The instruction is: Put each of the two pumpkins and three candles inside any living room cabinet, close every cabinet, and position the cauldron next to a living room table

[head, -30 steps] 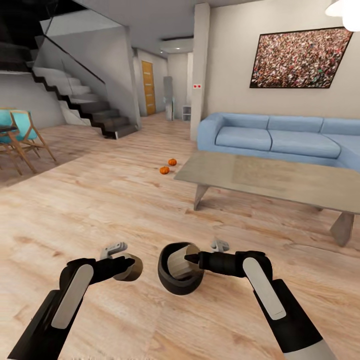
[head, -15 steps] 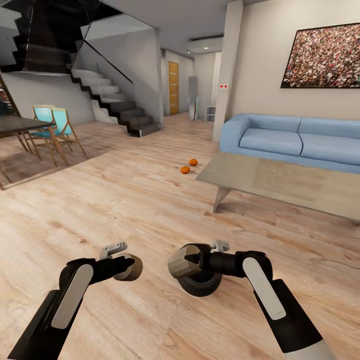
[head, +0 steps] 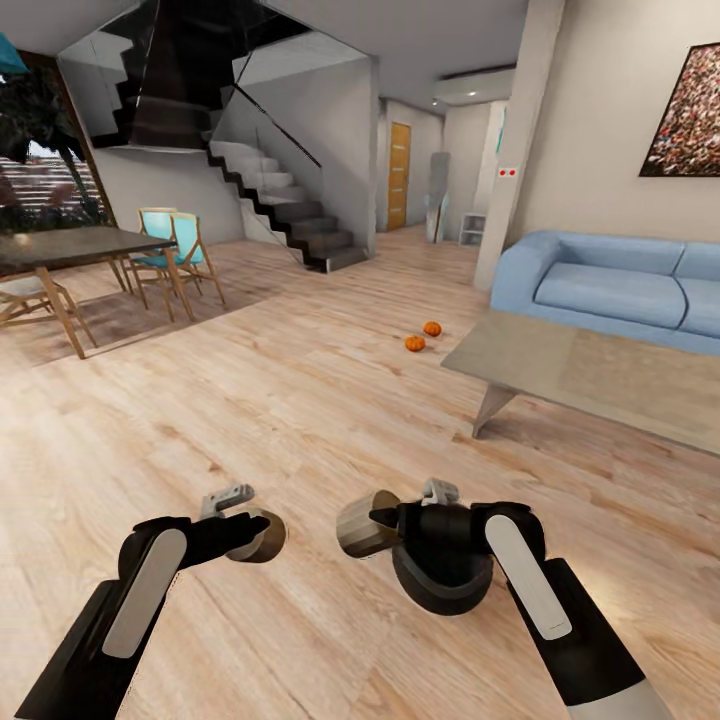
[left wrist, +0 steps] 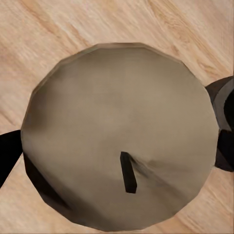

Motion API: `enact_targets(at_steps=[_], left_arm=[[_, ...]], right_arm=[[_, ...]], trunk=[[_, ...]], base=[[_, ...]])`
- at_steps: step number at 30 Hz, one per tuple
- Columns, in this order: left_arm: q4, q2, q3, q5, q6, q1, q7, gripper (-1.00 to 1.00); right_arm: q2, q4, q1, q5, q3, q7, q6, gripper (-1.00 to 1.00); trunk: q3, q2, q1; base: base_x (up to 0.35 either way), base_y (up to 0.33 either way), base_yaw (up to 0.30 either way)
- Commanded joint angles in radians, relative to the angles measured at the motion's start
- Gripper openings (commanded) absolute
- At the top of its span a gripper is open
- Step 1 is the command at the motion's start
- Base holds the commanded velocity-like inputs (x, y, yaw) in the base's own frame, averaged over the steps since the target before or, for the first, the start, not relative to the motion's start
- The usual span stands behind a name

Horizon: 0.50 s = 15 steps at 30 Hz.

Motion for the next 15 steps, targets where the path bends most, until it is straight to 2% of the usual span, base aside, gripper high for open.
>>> enact_targets(at_steps=[1, 8, 11, 15], left_arm=[[0.000, 0.001, -0.002, 0.011, 0.000, -0.001, 0.009, -1.00], [0.000, 0.001, -0.002, 0.012, 0.000, -0.001, 0.009, -1.00], [0.000, 0.001, -0.002, 0.018, 0.000, -0.001, 0.009, -1.00], [0.000, 0.001, -0.002, 0.031, 0.000, -0.001, 0.009, -1.00]], right_arm=[[-0.001, -0.002, -0.001, -0.017, 0.001, -0.011, 0.001, -1.00], [0.000, -0.002, -0.001, -0.016, 0.001, -0.011, 0.001, -1.00], [0.000, -0.002, -0.001, -0.016, 0.001, -0.011, 0.001, -1.00], [0.000, -0.002, -0.001, -0.015, 0.001, -0.011, 0.001, -1.00]], trunk=[[-0.001, 0.000, 0.000], [-0.001, 0.000, 0.000], [-0.001, 0.000, 0.000], [-0.001, 0.000, 0.000]], base=[[0.232, 0.169, 0.292], [0.222, 0.188, 0.293], [0.060, 0.185, 0.292], [0.017, 0.061, 0.292]])
